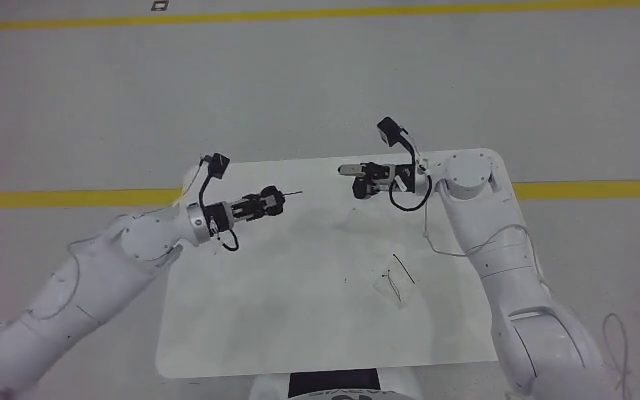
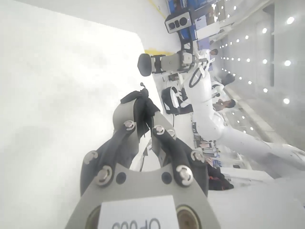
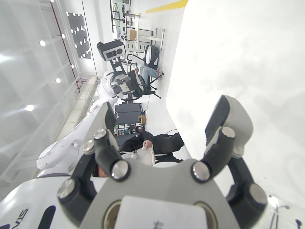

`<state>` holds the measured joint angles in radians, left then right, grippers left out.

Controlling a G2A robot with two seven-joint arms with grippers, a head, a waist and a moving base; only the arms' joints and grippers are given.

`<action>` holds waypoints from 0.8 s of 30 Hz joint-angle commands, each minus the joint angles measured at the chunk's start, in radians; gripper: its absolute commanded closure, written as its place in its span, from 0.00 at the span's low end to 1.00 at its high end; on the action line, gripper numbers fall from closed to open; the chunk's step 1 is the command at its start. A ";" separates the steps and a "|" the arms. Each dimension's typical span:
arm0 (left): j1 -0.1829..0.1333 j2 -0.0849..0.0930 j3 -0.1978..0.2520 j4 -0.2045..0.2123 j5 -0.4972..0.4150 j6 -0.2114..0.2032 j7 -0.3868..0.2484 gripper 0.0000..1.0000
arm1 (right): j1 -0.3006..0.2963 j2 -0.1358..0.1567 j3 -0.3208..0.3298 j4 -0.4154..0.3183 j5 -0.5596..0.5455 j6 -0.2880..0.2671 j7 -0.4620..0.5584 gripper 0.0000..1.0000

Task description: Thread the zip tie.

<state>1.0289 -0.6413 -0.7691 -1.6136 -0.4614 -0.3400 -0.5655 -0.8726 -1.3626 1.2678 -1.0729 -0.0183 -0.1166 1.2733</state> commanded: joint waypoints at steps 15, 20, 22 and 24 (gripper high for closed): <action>0.187 -0.200 -0.417 0.181 -0.203 0.000 -0.652 1.00 | 0.000 0.000 0.000 0.000 0.000 0.000 0.000 0.00; 0.187 -0.200 -0.417 0.181 -0.203 0.000 -0.652 1.00 | 0.000 0.000 0.000 0.000 0.000 0.000 0.000 0.00; 0.190 -0.201 -0.412 0.165 -0.161 0.000 -0.616 1.00 | 0.000 0.000 0.000 0.000 0.000 0.000 0.000 0.00; 0.197 -0.206 -0.404 0.170 -0.168 0.000 -0.602 1.00 | -0.015 -0.001 -0.010 -0.021 0.011 -0.018 -0.009 0.00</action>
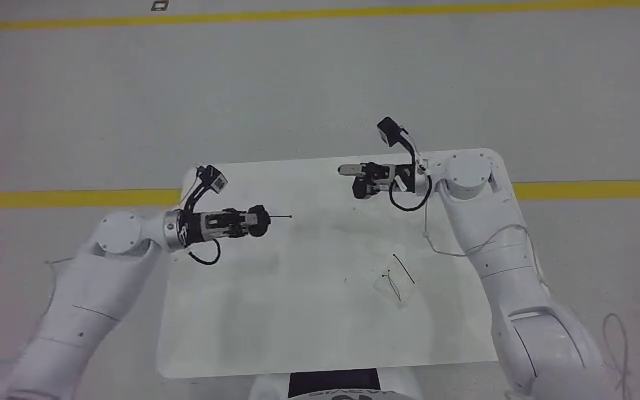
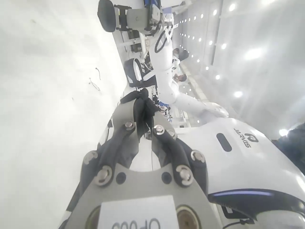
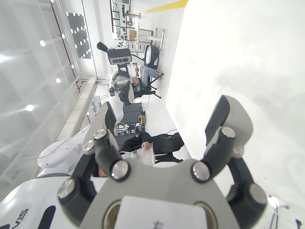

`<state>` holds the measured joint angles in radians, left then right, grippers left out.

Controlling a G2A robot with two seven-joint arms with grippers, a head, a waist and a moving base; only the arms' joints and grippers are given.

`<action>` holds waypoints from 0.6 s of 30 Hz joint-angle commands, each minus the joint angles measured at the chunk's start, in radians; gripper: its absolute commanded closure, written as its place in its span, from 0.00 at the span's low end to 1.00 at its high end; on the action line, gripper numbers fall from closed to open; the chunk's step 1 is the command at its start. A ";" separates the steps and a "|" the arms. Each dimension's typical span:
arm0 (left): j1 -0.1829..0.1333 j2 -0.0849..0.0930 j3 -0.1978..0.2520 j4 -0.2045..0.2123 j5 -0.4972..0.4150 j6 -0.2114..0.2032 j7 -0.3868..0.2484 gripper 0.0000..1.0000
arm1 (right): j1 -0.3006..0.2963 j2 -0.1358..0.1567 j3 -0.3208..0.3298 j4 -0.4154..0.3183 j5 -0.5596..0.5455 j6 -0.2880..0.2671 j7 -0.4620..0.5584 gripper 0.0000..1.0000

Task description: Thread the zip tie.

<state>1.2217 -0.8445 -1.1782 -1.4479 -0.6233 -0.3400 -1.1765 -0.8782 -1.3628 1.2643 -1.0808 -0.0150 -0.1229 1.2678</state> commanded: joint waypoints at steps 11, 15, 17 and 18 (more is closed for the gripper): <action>-0.052 -0.073 0.064 0.160 -0.173 0.000 -0.033 1.00 | -0.013 -0.018 -0.094 0.018 0.162 -0.094 -0.026 0.00; -0.068 -0.086 0.070 0.177 -0.172 0.000 -0.034 1.00 | 0.001 -0.022 -0.118 0.029 0.163 -0.108 -0.032 0.00; -0.068 -0.086 0.070 0.177 -0.172 0.000 -0.034 1.00 | 0.001 -0.022 -0.118 0.029 0.163 -0.108 -0.032 0.00; -0.068 -0.086 0.070 0.177 -0.172 0.000 -0.034 1.00 | 0.001 -0.022 -0.118 0.029 0.163 -0.108 -0.032 0.00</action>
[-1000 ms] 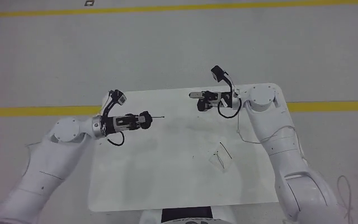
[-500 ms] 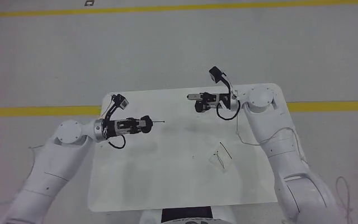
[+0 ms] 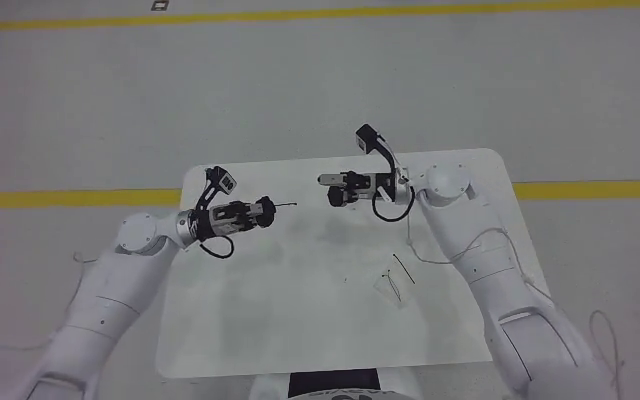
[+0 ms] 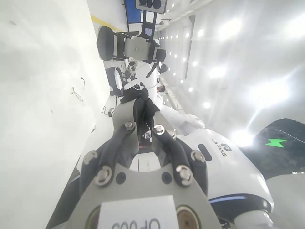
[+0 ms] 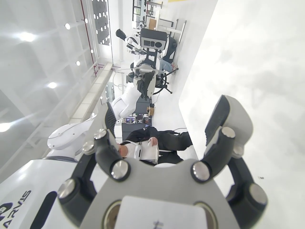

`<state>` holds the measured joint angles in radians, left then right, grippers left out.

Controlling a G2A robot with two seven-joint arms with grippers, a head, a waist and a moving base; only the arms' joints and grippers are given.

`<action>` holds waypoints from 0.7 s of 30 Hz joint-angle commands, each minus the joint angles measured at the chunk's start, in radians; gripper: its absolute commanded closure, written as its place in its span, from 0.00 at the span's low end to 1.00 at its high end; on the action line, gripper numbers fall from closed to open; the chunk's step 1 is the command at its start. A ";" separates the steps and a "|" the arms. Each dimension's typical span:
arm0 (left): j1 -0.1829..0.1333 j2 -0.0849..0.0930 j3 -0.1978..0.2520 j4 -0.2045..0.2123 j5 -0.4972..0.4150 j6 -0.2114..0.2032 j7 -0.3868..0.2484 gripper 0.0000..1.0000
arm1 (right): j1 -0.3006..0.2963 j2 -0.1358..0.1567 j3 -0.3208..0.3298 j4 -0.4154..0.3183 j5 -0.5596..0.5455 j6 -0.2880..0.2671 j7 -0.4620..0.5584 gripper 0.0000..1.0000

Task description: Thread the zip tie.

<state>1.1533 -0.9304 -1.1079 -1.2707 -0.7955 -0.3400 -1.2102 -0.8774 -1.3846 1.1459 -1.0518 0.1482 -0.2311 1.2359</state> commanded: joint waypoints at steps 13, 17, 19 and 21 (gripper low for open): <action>0.014 -0.034 0.030 0.014 -0.126 0.000 0.048 1.00 | -0.048 -0.015 -0.038 -0.039 0.172 0.004 -0.083 0.00; 0.007 -0.042 0.029 0.022 -0.131 0.000 0.049 1.00 | -0.046 -0.016 -0.047 -0.037 0.185 -0.004 -0.078 0.00; 0.007 -0.042 0.029 0.022 -0.131 0.000 0.049 1.00 | -0.046 -0.016 -0.047 -0.037 0.185 -0.004 -0.078 0.00; 0.007 -0.042 0.029 0.022 -0.131 0.000 0.049 1.00 | -0.046 -0.016 -0.047 -0.037 0.185 -0.004 -0.078 0.00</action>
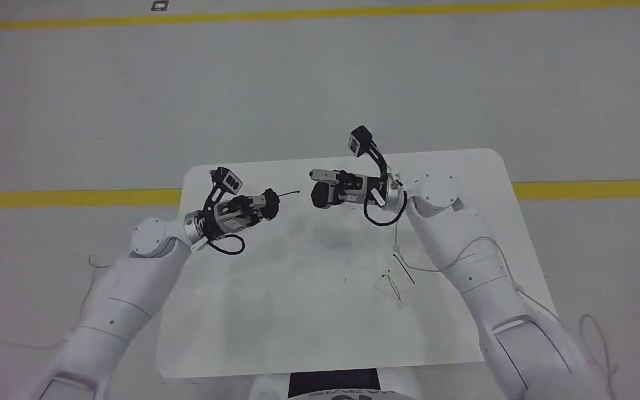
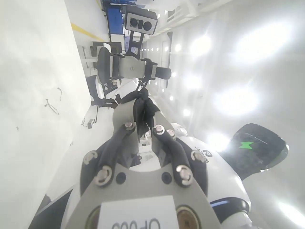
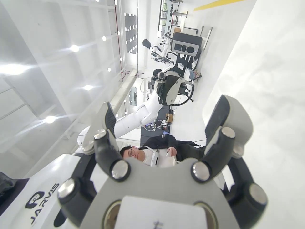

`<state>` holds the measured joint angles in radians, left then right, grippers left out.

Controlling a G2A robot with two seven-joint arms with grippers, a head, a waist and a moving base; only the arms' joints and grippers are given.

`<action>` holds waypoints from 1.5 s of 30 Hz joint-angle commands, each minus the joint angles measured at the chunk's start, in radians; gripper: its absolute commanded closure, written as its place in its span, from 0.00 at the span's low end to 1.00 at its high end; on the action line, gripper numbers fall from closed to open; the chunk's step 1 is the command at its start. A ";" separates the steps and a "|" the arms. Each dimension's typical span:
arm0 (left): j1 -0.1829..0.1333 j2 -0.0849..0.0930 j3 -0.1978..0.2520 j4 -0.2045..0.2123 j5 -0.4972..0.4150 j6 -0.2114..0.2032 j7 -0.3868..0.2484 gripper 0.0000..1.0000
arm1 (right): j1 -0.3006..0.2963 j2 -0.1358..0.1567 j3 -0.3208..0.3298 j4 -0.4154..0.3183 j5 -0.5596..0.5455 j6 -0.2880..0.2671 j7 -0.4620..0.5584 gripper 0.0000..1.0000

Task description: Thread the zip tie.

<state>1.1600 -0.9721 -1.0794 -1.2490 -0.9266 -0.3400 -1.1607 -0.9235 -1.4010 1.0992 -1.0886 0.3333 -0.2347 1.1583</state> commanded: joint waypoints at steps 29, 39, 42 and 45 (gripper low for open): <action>0.033 -0.007 -0.002 -0.024 0.001 0.027 -0.060 1.00 | -0.033 0.013 0.005 -0.028 0.137 0.084 0.029 0.51; 0.025 -0.012 -0.003 0.001 0.003 0.023 -0.085 1.00 | -0.008 0.017 -0.022 0.002 0.138 0.106 0.075 0.64; 0.022 -0.014 -0.002 0.007 0.002 0.025 -0.082 1.00 | -0.001 0.018 -0.035 0.005 0.118 0.111 0.082 0.62; 0.020 -0.016 -0.002 0.010 -0.002 0.026 -0.083 1.00 | 0.003 0.019 -0.046 0.004 0.105 0.115 0.085 0.63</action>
<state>1.1808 -0.9874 -1.0808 -1.2399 -0.9277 -0.3140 -1.2431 -0.9211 -1.3820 1.0557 -1.0844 0.4392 -0.1211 1.2414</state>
